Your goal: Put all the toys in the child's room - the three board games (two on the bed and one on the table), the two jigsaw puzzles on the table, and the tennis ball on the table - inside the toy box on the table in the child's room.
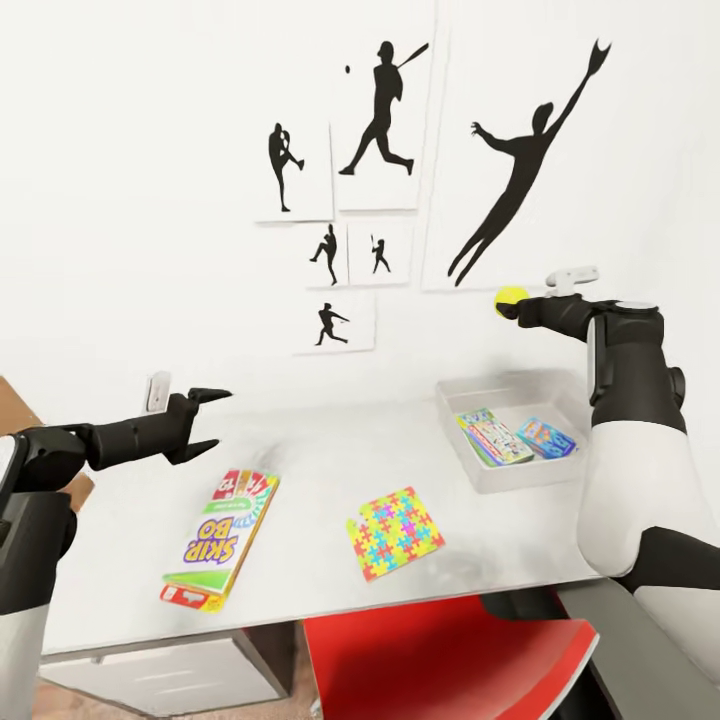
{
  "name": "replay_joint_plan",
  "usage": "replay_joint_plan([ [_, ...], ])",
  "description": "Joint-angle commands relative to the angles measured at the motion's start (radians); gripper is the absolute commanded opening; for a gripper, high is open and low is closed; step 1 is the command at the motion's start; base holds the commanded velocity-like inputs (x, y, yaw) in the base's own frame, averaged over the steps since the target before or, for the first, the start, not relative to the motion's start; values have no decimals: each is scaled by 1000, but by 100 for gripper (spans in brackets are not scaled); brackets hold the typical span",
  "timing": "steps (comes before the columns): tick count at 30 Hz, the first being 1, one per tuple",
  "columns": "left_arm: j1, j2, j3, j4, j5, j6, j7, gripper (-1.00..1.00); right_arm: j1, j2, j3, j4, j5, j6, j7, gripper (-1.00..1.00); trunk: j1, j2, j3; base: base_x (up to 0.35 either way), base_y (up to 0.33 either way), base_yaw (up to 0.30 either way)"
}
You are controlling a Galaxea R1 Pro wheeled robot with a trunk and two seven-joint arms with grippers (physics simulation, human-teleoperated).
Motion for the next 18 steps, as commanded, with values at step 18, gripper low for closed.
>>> replay_joint_plan([
  [18,-7,-1,-5,1,4,9,6,100,0,-4,-2,-13,6,4,10,-100,-23,41,17,0,-71,79],
])
